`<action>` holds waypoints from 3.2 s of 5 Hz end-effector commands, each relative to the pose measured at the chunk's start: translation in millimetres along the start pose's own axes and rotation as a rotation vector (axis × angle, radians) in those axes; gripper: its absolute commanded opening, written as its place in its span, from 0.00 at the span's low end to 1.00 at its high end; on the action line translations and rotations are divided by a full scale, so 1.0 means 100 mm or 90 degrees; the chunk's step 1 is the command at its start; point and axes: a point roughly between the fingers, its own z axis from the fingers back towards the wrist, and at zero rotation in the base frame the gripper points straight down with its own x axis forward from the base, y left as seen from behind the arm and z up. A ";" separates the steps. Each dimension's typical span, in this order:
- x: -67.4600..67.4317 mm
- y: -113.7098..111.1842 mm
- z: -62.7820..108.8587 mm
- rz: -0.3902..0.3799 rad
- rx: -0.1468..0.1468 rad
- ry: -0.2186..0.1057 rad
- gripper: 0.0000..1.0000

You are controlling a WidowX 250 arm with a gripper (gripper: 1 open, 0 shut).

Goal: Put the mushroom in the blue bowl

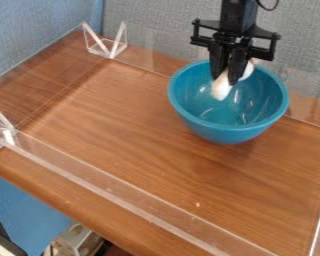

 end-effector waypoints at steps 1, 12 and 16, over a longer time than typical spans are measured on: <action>-0.07 0.03 0.28 0.005 -0.005 -0.035 0.00; 0.29 -0.14 -0.45 -0.036 -0.004 0.017 0.00; 0.31 0.07 -0.51 0.061 -0.013 -0.012 0.00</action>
